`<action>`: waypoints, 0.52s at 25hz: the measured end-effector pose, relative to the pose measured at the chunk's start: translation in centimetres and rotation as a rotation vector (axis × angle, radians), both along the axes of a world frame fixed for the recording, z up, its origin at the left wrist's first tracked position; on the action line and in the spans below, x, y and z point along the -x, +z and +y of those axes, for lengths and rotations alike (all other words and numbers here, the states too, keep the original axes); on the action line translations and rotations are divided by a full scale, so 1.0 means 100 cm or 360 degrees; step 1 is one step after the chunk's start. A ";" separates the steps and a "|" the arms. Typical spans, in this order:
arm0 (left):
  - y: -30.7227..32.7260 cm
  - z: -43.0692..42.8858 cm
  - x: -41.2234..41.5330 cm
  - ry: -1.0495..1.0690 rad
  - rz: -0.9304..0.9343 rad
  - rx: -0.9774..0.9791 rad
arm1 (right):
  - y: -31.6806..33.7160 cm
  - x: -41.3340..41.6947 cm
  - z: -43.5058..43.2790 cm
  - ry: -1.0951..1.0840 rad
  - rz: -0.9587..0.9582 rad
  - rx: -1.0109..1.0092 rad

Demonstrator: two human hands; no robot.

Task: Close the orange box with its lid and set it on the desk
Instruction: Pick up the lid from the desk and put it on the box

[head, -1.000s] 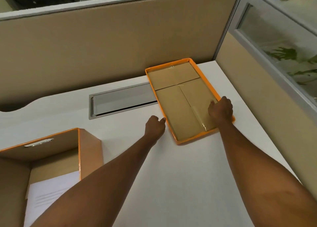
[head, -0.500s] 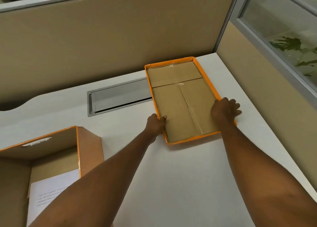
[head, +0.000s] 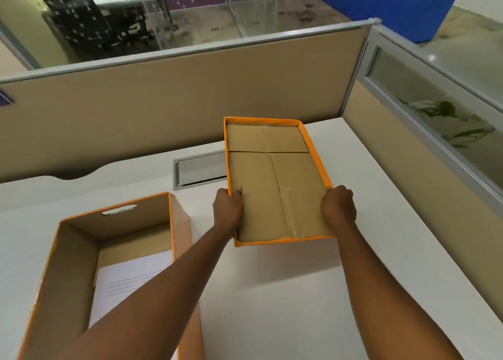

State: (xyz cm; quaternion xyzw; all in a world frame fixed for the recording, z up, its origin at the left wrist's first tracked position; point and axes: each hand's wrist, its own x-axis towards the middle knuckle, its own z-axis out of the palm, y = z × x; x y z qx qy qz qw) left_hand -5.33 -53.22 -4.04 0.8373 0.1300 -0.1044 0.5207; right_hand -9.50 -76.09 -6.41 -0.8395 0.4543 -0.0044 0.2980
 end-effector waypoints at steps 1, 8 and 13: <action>0.008 0.009 0.010 0.0028 -0.0041 0.0014 | 0.009 0.008 0.006 0.0029 0.0009 -0.0045; 0.056 0.079 0.066 0.0110 -0.0109 -0.0029 | 0.074 0.059 0.047 0.0455 0.0041 -0.0177; 0.072 0.118 0.086 0.0179 -0.0080 -0.0091 | 0.115 0.072 0.075 0.0676 0.0001 -0.0220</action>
